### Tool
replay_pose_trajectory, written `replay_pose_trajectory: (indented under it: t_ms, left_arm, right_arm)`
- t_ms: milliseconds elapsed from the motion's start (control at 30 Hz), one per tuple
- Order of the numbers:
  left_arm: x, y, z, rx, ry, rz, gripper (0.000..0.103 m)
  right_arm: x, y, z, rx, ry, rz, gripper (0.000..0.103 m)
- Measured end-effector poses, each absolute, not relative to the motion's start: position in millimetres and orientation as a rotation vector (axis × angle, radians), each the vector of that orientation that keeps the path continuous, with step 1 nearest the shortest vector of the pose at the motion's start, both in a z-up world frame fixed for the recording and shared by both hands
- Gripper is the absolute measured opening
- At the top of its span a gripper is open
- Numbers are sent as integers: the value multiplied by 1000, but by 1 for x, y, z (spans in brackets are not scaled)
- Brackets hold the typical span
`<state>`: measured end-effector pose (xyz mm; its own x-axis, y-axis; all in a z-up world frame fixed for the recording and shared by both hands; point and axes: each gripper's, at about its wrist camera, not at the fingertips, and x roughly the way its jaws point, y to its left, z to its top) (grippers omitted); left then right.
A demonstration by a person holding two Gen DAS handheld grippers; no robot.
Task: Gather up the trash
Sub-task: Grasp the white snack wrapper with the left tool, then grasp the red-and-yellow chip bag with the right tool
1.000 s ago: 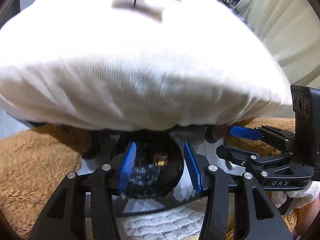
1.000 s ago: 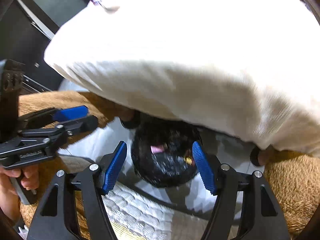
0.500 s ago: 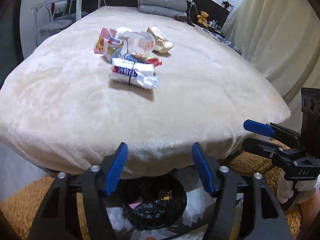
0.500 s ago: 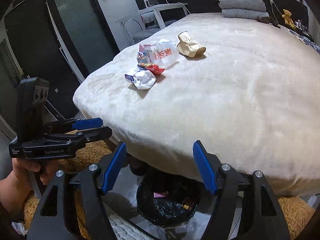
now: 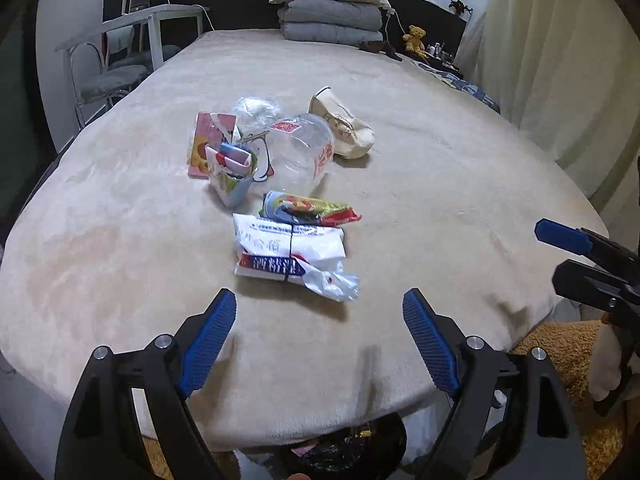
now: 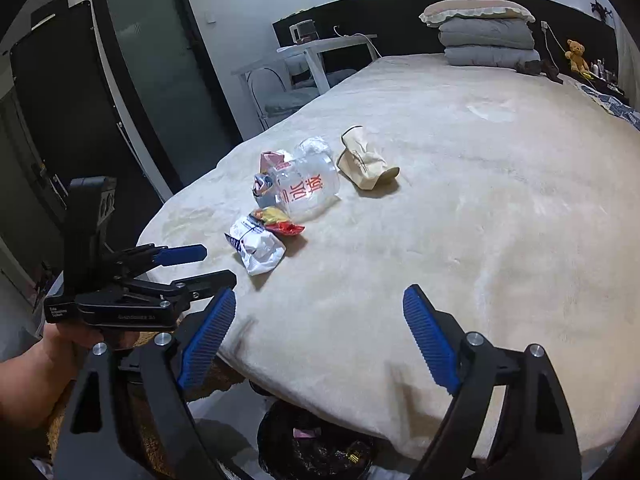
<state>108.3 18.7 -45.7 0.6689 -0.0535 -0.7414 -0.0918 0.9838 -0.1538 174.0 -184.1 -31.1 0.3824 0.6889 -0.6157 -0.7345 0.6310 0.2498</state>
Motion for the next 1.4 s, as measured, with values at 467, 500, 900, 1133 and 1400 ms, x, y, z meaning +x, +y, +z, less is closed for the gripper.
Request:
replay_pose_trajectory:
  t_ms: [467,500,900,1133,1400]
  left_arm:
    - [155,30,-60,-111,897,27,69]
    - [154,30,-59,-108,892,28,68]
    - [135,28,-53,-84,870,33,64]
    - [119,36,-52,-98,880,47,64]
    - [100,54,-45,-144,860,73,64]
  right_arm:
    - [206,-177,-24,-75,750,912,88]
    - [206,-177,-24,-73,754,914,88]
    - [204,-161,-30,-82,773,935,88]
    - [199,-132,-40,-118,797,970,88]
    - [198,-93,-56,-182,817,983,88]
